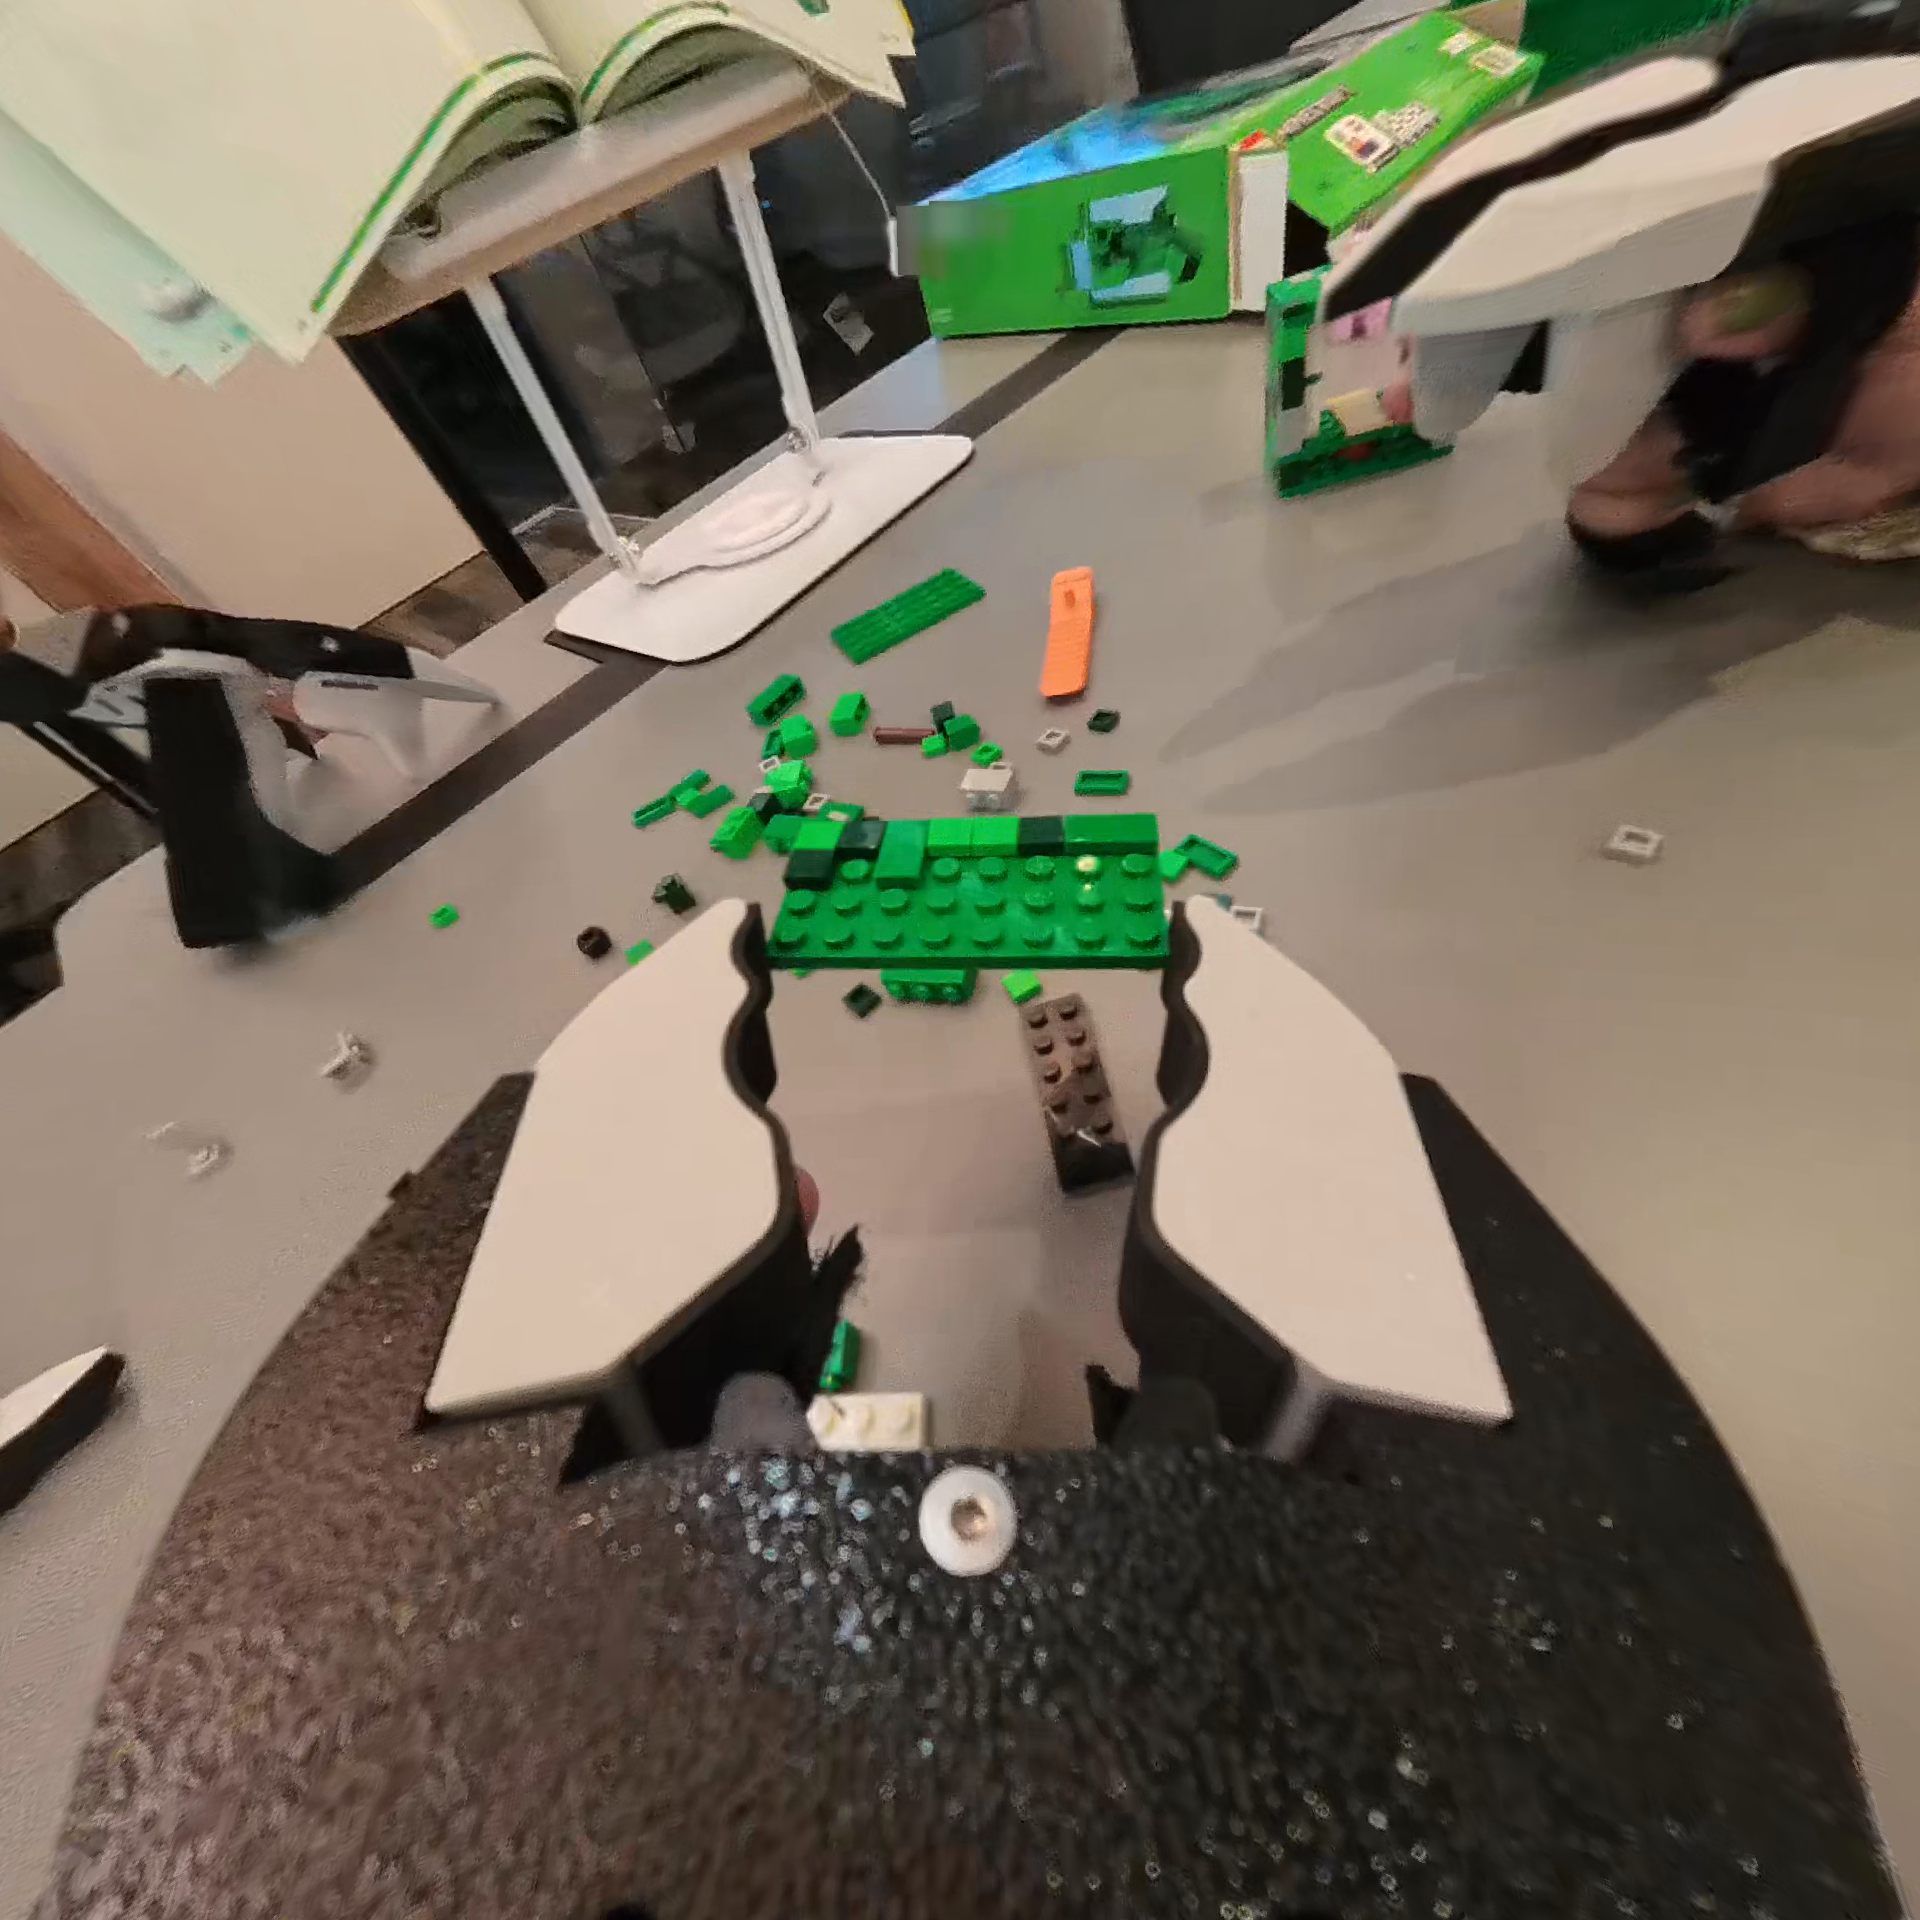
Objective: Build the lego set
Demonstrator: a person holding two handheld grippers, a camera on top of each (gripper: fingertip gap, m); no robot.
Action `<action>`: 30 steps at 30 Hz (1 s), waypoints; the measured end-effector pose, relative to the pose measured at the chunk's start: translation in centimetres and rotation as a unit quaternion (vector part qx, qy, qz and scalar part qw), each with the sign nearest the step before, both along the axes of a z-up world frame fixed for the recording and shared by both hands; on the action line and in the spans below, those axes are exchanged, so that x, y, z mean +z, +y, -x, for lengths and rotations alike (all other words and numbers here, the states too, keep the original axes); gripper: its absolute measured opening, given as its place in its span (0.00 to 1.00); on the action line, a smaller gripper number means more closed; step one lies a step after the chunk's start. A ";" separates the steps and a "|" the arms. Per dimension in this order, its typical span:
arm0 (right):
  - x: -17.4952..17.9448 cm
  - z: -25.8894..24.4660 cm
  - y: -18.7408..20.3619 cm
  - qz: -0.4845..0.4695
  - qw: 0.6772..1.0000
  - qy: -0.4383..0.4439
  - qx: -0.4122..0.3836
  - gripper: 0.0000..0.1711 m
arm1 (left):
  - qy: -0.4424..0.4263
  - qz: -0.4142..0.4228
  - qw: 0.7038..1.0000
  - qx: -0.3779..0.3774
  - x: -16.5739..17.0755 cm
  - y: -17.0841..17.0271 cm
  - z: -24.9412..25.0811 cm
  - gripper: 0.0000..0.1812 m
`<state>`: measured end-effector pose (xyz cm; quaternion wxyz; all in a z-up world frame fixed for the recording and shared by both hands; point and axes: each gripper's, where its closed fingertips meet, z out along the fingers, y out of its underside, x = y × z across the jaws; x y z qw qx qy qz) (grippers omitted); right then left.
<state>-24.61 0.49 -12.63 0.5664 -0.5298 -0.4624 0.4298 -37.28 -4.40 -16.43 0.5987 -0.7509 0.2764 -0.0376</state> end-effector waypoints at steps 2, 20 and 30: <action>-0.8 0.3 1.5 0.005 0.998 -0.066 -0.022 0.09 | 0.007 -0.004 1.000 0.019 0.1 0.0 1.1 0.40; -6.4 12.4 2.3 0.091 0.816 -0.553 0.140 0.01 | 0.072 -0.054 0.984 0.152 0.4 0.6 7.7 0.40; -7.3 10.6 3.4 0.246 0.756 -0.599 0.094 0.03 | 0.003 -0.070 0.989 0.127 1.1 1.3 6.5 0.40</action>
